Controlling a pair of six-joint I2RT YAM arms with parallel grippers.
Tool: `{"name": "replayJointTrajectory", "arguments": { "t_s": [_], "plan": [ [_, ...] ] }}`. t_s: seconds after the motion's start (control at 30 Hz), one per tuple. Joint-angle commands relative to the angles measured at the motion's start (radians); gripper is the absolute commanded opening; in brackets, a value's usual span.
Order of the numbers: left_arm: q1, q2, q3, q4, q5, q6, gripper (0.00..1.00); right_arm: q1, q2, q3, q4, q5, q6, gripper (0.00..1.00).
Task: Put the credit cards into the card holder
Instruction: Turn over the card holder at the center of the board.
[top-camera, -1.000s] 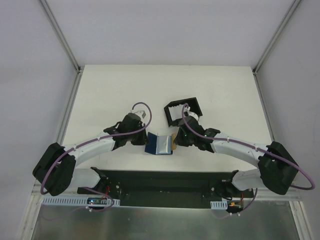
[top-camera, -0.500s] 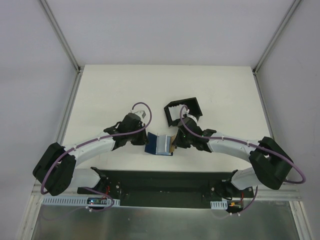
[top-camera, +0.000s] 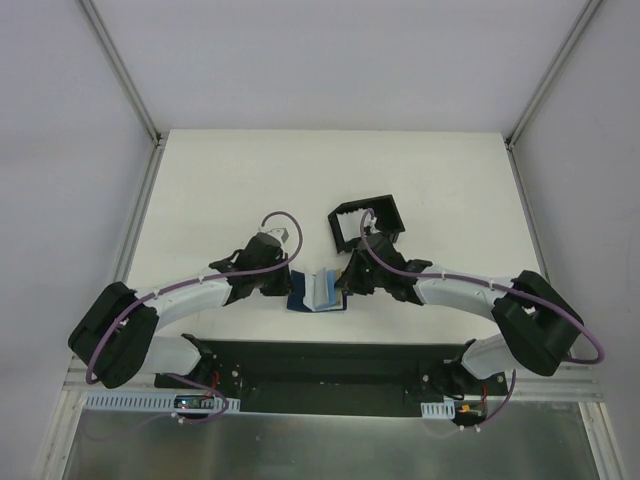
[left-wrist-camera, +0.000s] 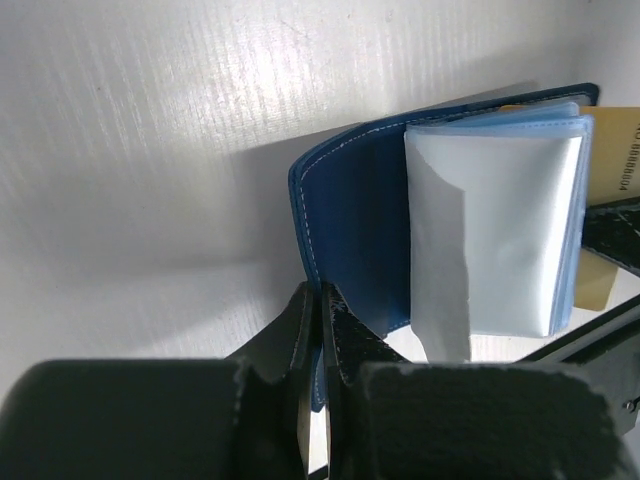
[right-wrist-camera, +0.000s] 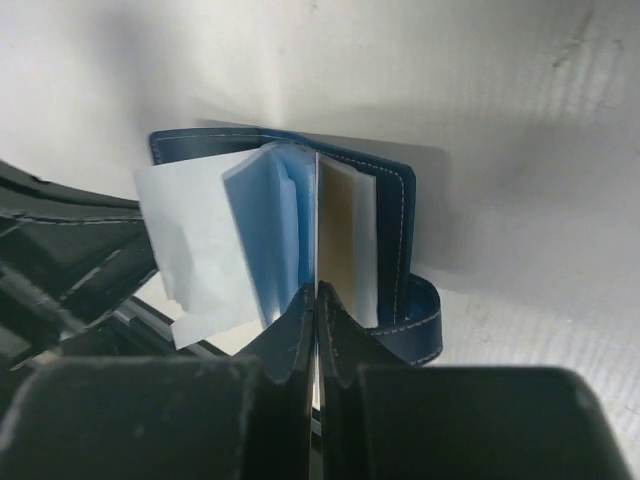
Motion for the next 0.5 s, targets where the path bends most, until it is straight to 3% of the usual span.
{"name": "replayJointTrajectory", "arguments": {
  "t_s": [0.0, 0.47],
  "plan": [
    [-0.003, 0.017, -0.038, 0.017, 0.003, -0.025, 0.00, 0.000, -0.025, 0.000, 0.114, -0.058, -0.007, 0.00],
    [-0.003, 0.074, -0.075, 0.115, 0.043, -0.050, 0.00, 0.007, 0.067, 0.011, 0.182, -0.126, 0.005, 0.00]
  ]
}}
